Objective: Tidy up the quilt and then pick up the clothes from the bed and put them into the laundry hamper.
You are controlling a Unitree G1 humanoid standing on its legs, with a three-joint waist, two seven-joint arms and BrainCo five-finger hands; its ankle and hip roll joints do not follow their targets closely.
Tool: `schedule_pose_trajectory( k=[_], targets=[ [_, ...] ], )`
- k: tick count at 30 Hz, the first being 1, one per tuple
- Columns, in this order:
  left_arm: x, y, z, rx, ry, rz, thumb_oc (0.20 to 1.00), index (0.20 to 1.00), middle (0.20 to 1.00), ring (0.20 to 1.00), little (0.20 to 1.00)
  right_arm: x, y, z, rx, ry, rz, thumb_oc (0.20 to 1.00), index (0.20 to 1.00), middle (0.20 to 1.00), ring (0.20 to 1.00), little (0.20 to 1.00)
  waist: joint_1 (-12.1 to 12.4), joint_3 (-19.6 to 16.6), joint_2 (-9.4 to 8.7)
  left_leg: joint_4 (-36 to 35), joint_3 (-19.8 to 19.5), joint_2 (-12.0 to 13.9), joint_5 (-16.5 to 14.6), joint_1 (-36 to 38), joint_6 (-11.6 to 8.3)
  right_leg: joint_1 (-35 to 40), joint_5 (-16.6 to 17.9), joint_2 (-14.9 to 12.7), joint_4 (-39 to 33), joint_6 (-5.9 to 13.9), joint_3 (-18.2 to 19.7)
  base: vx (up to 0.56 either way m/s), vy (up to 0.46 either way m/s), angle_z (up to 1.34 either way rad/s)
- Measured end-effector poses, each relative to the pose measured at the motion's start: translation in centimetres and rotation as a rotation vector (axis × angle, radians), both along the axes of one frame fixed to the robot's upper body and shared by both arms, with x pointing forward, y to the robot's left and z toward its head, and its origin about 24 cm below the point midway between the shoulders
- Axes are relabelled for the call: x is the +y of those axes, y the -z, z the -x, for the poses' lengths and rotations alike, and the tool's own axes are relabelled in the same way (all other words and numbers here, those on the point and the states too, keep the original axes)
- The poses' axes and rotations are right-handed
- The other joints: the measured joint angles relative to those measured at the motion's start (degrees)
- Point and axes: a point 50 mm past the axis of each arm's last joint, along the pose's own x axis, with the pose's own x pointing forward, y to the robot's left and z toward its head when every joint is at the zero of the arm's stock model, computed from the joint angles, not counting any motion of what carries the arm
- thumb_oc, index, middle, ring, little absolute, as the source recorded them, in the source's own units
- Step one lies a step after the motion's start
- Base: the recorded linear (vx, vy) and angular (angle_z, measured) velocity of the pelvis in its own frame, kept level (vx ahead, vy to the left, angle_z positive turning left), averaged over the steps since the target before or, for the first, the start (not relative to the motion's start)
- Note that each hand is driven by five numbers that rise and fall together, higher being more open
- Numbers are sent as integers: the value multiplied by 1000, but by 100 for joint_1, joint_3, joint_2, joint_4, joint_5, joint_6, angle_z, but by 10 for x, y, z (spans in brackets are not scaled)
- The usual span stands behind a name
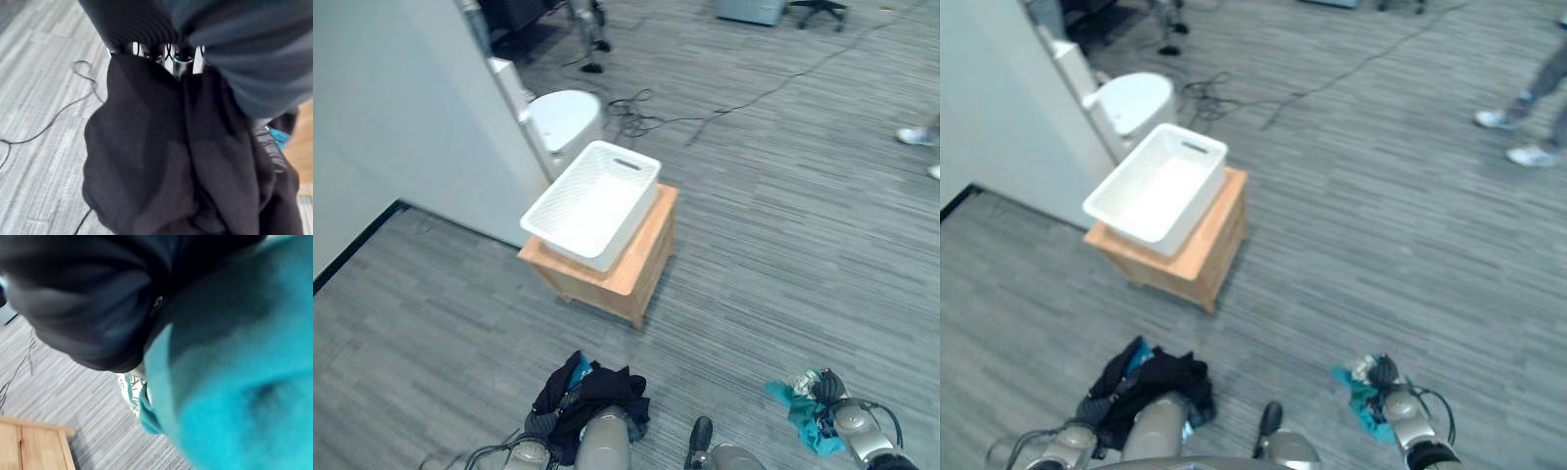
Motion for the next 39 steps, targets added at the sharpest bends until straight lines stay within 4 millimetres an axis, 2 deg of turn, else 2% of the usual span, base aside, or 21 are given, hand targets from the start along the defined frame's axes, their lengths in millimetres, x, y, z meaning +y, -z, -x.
schedule_pose_trajectory(
  k=[1, 2, 3, 4, 5, 7, 8, 9, 11, 15, 17, 18, 19, 21, 24, 25, 27, 31, 34, 37, 39],
  targets=[
    [1, 0, 2, 6, -9, 0, 200, 200, 200, 200, 200, 2, 1, 0, 0, 0, -6, 200, 200, 200, 200, 200, -18, -41, 36, -69, 311, -34, -44, 129, 27, 53, -103, 7, 0, 139, -155, 572, 19, 145],
    [2, 4, 14, 48, -28, 2, 200, 200, 200, 200, 200, 3, 7, 11, 28, 8, -15, 200, 200, 200, 200, 200, -165, -150, -35, -63, 394, -185, -291, 308, 301, 210, -260, -46, 108, 295, -461, 274, 24, 129],
    [2, 8, 28, 86, -37, 3, 200, 200, 200, 200, 200, 3, 8, 15, 35, 13, -17, 200, 200, 200, 200, 200, -90, -293, 71, -121, 225, -341, -384, 469, 355, 192, -480, -95, 448, 505, -550, 369, 41, 178],
    [-7, 15, 43, 155, -45, 23, 200, 200, 200, 200, 200, -4, 10, 25, 49, 31, -9, 200, 200, 200, 200, 200, -266, -457, 497, -668, -288, -363, -481, 967, 859, -203, -937, -138, 2079, 601, -514, 286, 28, 151],
    [-1, 14, 48, 180, -40, 3, 200, 200, 200, 200, 200, 4, 14, 26, 50, 49, -40, 200, 200, 200, 200, 200, -352, -487, 443, -992, -471, -556, -309, 1155, 931, -465, -1162, -413, 2912, 672, -381, 285, 20, 148],
    [17, 9, 46, 192, -29, -54, 200, 200, 200, 200, 200, 26, 16, 18, 8, 37, -115, 200, 200, 200, 200, 200, -389, -379, 31, -1099, -788, -895, -428, 1383, 1014, -1694, -1166, -792, 5600, 1080, 946, 253, -157, 102],
    [20, 8, 45, 198, -14, -66, 200, 200, 200, 200, 200, 32, 15, 15, -12, 30, -134, 200, 200, 200, 200, 200, -394, -341, -2, -1157, -940, -938, -421, 1506, 996, -2198, -1167, -817, 6051, 1079, 1346, 375, -325, 86],
    [18, 6, 36, 174, 9, -68, 200, 200, 200, 200, 200, 32, 16, 17, -10, 40, -138, 200, 200, 200, 200, 200, -332, -295, 130, -1127, -1090, -848, -505, 1554, 810, -2519, -1251, -762, 5745, 933, 1420, 458, -384, 81],
    [16, 1, 16, 103, 29, -65, 200, 200, 200, 200, 200, 35, 16, 14, -19, 37, -147, 200, 200, 200, 200, 200, -330, -187, 318, -1153, -1403, -738, -586, 1716, 677, -2614, -1279, -855, 3692, 787, 1510, 425, -495, 96],
    [19, -7, -5, 26, 45, -83, 200, 200, 200, 200, 200, 30, 21, 30, -3, 110, -178, 200, 200, 200, 200, 200, -356, -383, 124, -1047, -2068, -962, -958, 1774, 321, -2356, -296, -1784, 284, 1011, 2138, 492, -686, 97],
    [20, -5, 1, 32, 3, -74, 200, 200, 200, 200, 200, 34, 27, 33, 16, 148, -211, 200, 200, 200, 200, 200, -527, -374, 204, -971, -2460, -677, -964, 1865, 184, -2253, 113, -1528, 203, 1097, 3090, 262, -538, 96],
    [24, -6, 1, 38, 34, -104, 200, 200, 200, 200, 200, 34, 28, 39, 22, 147, -214, 200, 200, 200, 200, 200, -523, -378, 192, -908, -2531, -488, -1033, 1959, 27, -2123, 306, -1350, 409, 1025, 3185, 317, -964, 105],
    [28, -2, 20, 66, -16, -107, 200, 200, 200, 200, 200, 33, 29, 34, 39, 140, -203, 200, 200, 200, 200, 200, -510, -343, 239, -1044, -2646, 74, -1125, 2425, -375, -1979, 733, -720, 1234, 1300, 3187, 242, -935, 59],
    [24, 1, 27, 73, -63, -90, 200, 200, 200, 200, 200, 33, 20, 16, -11, 124, -195, 200, 200, 200, 200, 200, -537, -397, 290, -606, -2481, 574, -609, 1964, -682, -2079, 314, -332, 1726, 788, 2635, 105, -464, 82],
    [11, 4, 20, 56, -54, -51, 200, 200, 200, 200, 200, 18, 2, 1, -91, 109, -155, 200, 200, 200, 200, 200, -572, -406, 140, -557, -1114, 953, -164, 1746, -346, -1826, 303, -244, 1342, 409, 2142, 121, -357, 100],
    [9, 5, 28, 65, -53, -44, 200, 200, 200, 200, 200, 10, -18, -15, -180, 72, -122, 200, 200, 200, 200, 200, -521, -361, -10, -852, -850, 663, -333, 1835, -355, -1607, 418, -207, 987, 165, 2069, 63, -235, 21],
    [6, 6, 27, 63, -45, -37, 200, 200, 200, 200, 200, -4, -47, -32, -311, 66, -85, 200, 200, 200, 200, 200, -493, -300, -108, -1043, -1330, -31, -497, 1751, -296, -1331, 588, -229, 586, 95, 1952, -3, -160, 27],
    [1, 4, 23, 31, -24, -21, 200, 200, 200, 200, 200, -40, -90, -25, -486, 129, 18, 200, 200, 200, 200, 200, -658, -366, 84, -1066, -1204, -296, -491, 1565, 57, -845, 508, 238, 443, 216, 1310, -8, -11, 58],
    [4, 6, 29, 68, -24, -20, 200, 200, 200, 200, 200, -49, -112, -25, -565, 117, 72, 200, 200, 200, 200, 200, -761, -320, -114, -1321, -1417, -258, -356, 1620, 345, -1057, 265, 284, 1160, 535, 1222, -64, 1, 24],
    [3, 8, 35, 95, -14, -12, 200, 200, 200, 200, 200, -51, -136, -30, -650, 70, 146, 200, 200, 200, 200, 200, -1004, -190, 62, -1537, -1487, -112, -153, 1684, 640, -1874, 143, 195, 2704, 885, 1584, -39, -49, 34],
    [7, 8, 38, 96, -22, -17, 200, 200, 200, 200, 200, -46, -152, -27, -705, 24, 188, 200, 200, 200, 200, 200, -976, -212, 39, -1531, -1722, -162, -82, 1582, 516, -2000, -9, 53, 2894, 931, 2408, -6, -125, 58]
  ],
)
